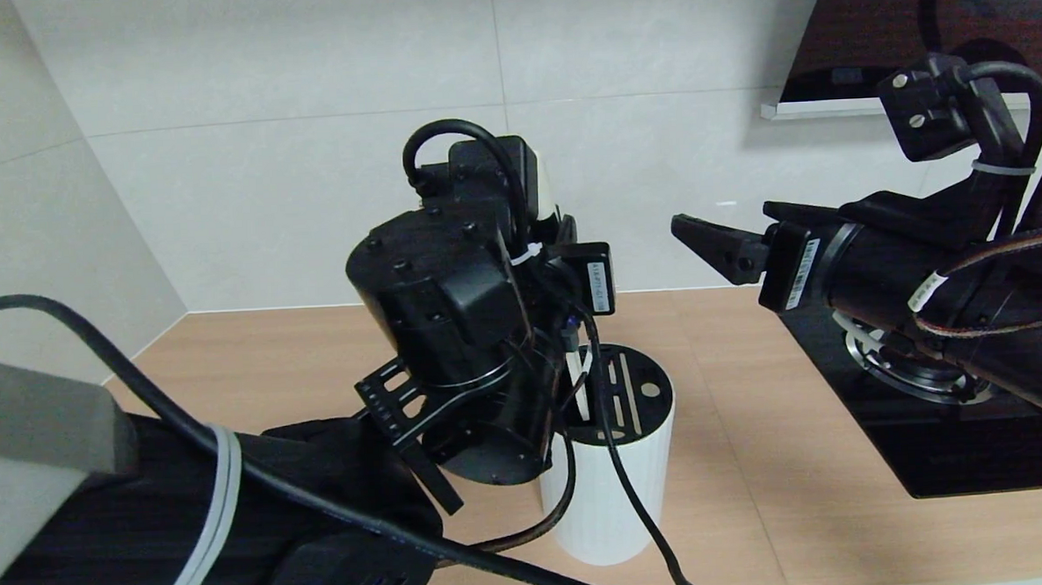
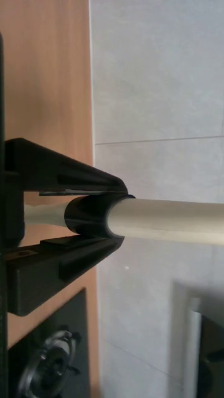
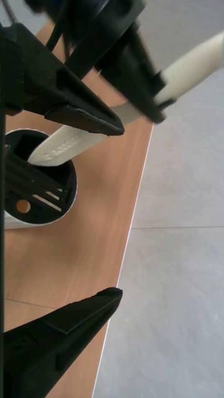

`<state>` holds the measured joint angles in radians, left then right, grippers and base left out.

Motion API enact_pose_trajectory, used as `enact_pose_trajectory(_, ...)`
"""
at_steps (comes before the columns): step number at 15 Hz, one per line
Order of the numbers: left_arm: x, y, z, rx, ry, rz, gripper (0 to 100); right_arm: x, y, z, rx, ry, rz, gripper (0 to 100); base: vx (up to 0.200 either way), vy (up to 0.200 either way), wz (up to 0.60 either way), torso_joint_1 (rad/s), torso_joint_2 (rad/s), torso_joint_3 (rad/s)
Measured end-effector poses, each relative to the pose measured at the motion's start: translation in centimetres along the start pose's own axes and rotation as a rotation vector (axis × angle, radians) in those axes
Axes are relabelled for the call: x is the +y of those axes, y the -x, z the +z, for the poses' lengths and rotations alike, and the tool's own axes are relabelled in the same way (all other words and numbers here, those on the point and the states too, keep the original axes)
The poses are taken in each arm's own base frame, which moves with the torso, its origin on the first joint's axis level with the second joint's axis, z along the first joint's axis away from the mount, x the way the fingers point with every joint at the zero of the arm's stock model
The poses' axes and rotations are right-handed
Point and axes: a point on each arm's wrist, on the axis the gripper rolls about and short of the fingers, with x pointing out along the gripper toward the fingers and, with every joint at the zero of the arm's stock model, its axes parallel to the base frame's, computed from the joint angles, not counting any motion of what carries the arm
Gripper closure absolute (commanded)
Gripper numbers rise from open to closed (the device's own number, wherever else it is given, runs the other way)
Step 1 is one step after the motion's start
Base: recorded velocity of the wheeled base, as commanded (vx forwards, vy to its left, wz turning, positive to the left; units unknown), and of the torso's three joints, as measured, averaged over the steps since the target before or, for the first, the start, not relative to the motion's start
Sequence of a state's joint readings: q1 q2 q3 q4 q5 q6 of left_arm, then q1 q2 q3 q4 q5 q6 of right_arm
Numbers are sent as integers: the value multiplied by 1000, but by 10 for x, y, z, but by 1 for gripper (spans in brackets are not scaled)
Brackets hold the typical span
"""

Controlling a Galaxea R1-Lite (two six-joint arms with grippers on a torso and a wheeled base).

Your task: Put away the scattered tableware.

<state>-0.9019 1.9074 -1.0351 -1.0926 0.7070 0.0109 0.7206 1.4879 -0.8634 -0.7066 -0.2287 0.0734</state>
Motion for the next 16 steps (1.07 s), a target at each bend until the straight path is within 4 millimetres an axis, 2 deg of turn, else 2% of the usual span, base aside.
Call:
enact_pose_trajectory(4,0,0,-19,38,-19,-1,100,0,0,0,0,0,0,0,0,0,0,0,0,0)
enact_pose_trajectory(10,-9,0,-61,101,-56,-15,100,0,0,-1,2,0,0,0,0,0,0,0,0,0)
enact_pose_trajectory(13,-10,6,-83,157,-101,-28,100,0,-1,-1,3,1,0,0,0,0,0,0,0,0)
enact_pose_trajectory(16,-9,11,-94,185,-122,-39,100,0,-1,-2,5,1,0,0,0,0,0,0,0,0)
